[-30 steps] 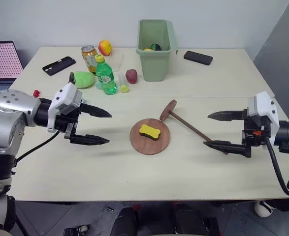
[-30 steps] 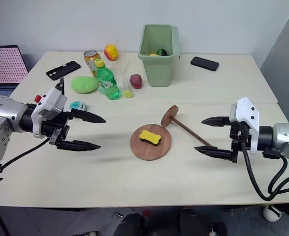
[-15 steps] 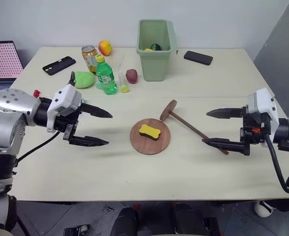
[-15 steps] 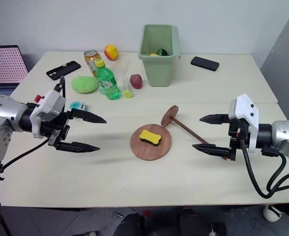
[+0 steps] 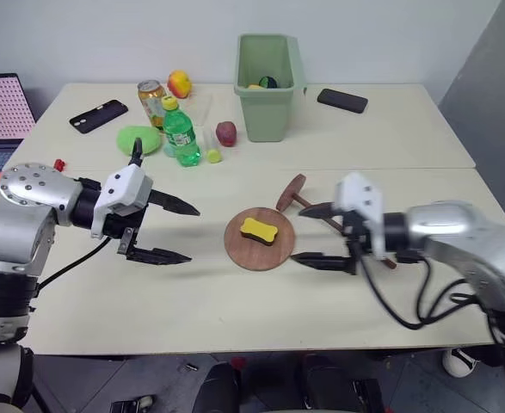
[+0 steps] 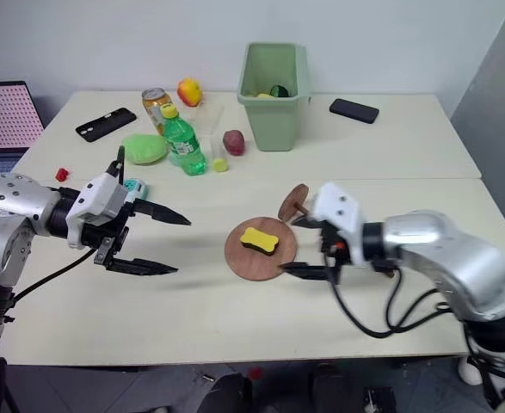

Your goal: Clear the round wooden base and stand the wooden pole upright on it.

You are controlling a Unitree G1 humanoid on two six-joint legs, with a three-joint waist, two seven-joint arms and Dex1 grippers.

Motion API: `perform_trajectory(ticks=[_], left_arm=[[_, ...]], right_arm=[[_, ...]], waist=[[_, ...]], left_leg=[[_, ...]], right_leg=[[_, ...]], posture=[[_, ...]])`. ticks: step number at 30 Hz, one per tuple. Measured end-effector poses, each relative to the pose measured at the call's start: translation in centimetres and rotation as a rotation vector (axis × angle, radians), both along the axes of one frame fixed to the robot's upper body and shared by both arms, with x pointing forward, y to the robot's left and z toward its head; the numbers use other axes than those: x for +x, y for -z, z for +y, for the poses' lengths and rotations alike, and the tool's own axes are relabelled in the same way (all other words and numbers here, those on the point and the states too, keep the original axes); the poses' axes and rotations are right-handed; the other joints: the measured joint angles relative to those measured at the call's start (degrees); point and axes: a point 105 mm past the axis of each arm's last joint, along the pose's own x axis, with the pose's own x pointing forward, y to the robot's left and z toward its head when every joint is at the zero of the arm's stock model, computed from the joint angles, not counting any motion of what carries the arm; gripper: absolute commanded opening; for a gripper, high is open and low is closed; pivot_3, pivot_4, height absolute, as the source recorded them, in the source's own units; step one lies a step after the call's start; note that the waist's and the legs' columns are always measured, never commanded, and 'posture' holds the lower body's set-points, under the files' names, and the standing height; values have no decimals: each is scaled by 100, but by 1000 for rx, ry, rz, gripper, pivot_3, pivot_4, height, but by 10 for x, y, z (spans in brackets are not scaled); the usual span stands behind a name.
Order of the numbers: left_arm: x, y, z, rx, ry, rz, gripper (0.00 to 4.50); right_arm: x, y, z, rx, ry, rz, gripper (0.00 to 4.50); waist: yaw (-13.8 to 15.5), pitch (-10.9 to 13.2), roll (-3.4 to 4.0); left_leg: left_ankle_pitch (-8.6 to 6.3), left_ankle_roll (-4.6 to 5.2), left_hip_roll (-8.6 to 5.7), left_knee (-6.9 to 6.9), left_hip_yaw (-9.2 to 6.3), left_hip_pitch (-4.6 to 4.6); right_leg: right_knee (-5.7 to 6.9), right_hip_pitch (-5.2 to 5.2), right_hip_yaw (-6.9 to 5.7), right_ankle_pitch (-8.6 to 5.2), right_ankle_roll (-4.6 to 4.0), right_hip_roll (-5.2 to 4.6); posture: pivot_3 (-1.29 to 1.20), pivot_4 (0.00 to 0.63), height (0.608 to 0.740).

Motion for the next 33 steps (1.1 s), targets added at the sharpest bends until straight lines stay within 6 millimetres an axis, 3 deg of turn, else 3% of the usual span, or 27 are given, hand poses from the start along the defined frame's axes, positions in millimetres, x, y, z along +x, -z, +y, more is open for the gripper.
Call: perform_trajectory(ticks=[8, 15, 26, 33], left_arm=[[-1, 5, -1, 9, 2, 22, 4500], [-4, 8, -3, 8, -1, 43, 4500], [-3, 7, -4, -2, -19, 43, 4500], [-6, 8, -6, -1, -11, 52, 4500]], right_arm=[[39, 50, 35, -211, 123, 16, 4440], [54, 58, 58, -236, 182, 13, 4440], [58, 57, 66, -221, 188, 2, 4440], [64, 58, 73, -181, 249, 37, 3076]], waist=[[-76, 0, -1], [-91, -2, -3], [-97, -2, -3], [-104, -2, -3]], left_leg=[[12, -21, -1, -2, -3, -5], [12, -22, 0, -2, -5, -2], [11, -19, 0, -2, -6, 1], [11, -20, -1, -3, -6, 0]], right_leg=[[8, -16, 0, 0, 0, 0], [10, -14, -1, 0, 0, 1], [13, -13, -1, 0, 0, 1], [13, -14, -2, 0, 0, 1]], posture=[[0, 150, 740], [0, 150, 740], [0, 150, 740], [0, 150, 740]])
